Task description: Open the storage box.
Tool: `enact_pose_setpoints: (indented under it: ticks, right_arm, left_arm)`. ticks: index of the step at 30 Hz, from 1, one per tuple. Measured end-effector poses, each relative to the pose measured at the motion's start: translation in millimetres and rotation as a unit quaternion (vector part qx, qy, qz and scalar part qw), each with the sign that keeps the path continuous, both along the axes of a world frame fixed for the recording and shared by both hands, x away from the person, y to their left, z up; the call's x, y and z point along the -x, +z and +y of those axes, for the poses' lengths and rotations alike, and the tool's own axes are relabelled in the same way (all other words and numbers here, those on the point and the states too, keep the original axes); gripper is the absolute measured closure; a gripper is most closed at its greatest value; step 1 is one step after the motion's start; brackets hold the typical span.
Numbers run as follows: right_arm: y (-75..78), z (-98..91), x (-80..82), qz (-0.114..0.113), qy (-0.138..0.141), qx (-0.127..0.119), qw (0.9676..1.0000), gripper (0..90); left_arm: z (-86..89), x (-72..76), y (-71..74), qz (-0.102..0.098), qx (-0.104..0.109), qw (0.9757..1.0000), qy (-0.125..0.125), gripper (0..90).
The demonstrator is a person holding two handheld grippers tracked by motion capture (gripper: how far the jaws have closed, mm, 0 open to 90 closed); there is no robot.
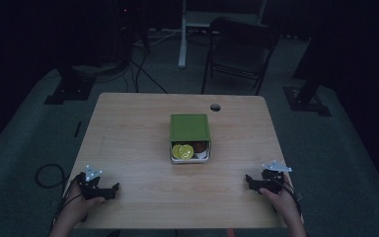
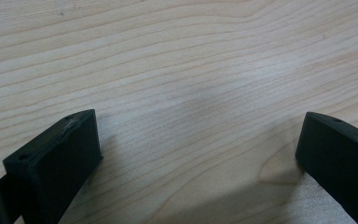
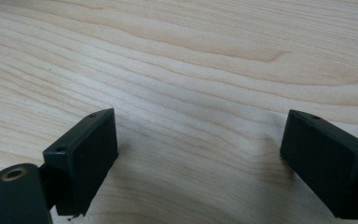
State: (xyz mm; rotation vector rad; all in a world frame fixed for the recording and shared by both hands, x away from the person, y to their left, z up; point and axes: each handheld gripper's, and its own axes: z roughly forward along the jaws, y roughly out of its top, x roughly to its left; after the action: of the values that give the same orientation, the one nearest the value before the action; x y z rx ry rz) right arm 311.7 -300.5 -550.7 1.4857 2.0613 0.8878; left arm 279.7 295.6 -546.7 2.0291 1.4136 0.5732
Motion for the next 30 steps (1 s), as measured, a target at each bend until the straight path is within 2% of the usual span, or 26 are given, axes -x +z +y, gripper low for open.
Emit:
enact_pose_setpoints:
  ticks: [6,10,16,23,30]
  right_arm:
    - [0.0,0.0,0.0,0.0,0.0,0.0,1.0,10.5]
    - [0.0,0.0,0.0,0.0,0.0,0.0,1.0,10.5]
    - [0.0,0.0,-0.1,0.0,0.0,0.0,1.0,10.5]
    - [0.0,0.1,0.0,0.0,0.0,0.0,1.0,10.5]
    - [0.0,0.1,0.0,0.0,0.0,0.0,1.0,10.5]
  left_arm:
    - [-0.5,0.2,0.2,0.001,-0.001,1.0,-0.005,0.2]
    - [-1.6,0.5,0.1,-0.003,-0.002,0.9998,-0.017,0.2]
    - [-5.3,0.3,1.3,-0.011,-0.016,0.9991,-0.037,1.2]
    - [-18.6,-3.6,4.8,-0.013,-0.041,0.997,-0.064,1.2]
    - [-34.7,-5.0,9.4,-0.02,-0.049,0.9943,-0.093,1.2]
